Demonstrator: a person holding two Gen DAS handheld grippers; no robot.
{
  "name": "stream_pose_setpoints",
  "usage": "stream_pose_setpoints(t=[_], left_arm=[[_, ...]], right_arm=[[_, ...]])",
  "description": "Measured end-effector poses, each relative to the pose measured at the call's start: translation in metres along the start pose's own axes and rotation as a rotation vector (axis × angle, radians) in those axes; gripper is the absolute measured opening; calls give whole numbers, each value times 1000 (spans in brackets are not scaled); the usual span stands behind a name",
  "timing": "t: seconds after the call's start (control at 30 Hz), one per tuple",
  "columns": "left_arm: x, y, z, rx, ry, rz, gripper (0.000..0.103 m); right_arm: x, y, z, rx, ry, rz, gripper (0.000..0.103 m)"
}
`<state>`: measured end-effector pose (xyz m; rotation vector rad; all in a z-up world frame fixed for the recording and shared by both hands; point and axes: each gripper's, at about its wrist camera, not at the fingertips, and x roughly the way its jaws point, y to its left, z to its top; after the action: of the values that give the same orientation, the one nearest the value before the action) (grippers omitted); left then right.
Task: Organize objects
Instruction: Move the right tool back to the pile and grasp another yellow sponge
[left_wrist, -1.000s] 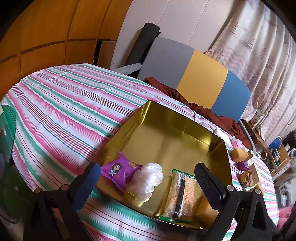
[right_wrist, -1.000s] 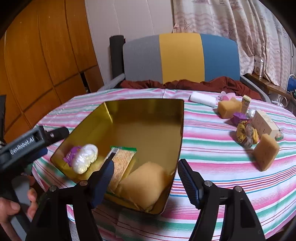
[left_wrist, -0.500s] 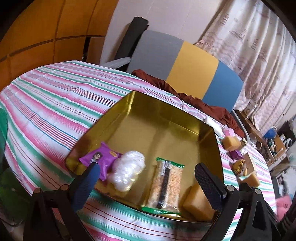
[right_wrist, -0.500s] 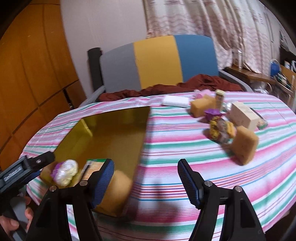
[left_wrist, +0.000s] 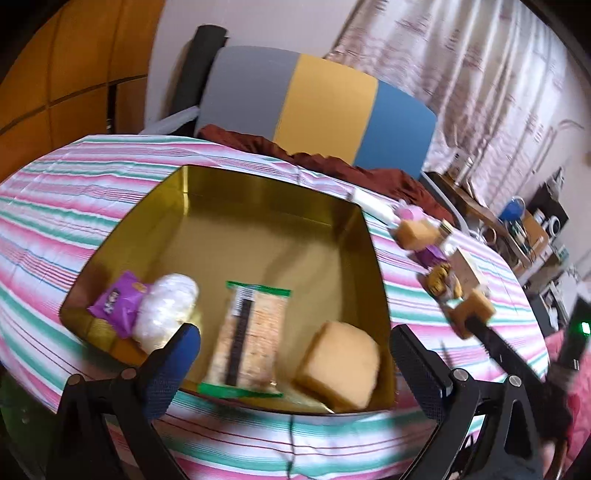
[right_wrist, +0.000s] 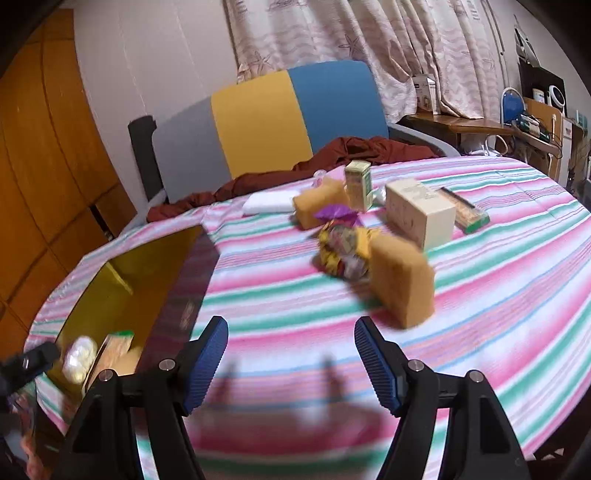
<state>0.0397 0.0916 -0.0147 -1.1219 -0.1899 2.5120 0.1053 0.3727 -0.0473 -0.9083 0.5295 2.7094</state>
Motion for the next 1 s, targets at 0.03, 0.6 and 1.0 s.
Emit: stream_pose_setpoints(t=[0.03, 0.6, 1.0], left_arm=[[0, -3, -1, 8, 3, -3, 103], [7, -46, -12, 107, 41, -50, 103], [2, -67, -12, 145, 32, -65, 103]], right_arm=[[4, -5, 4, 5, -4, 0, 72], [13, -114, 33, 191, -14, -223, 74], [71, -105, 43, 276, 112, -300, 81]])
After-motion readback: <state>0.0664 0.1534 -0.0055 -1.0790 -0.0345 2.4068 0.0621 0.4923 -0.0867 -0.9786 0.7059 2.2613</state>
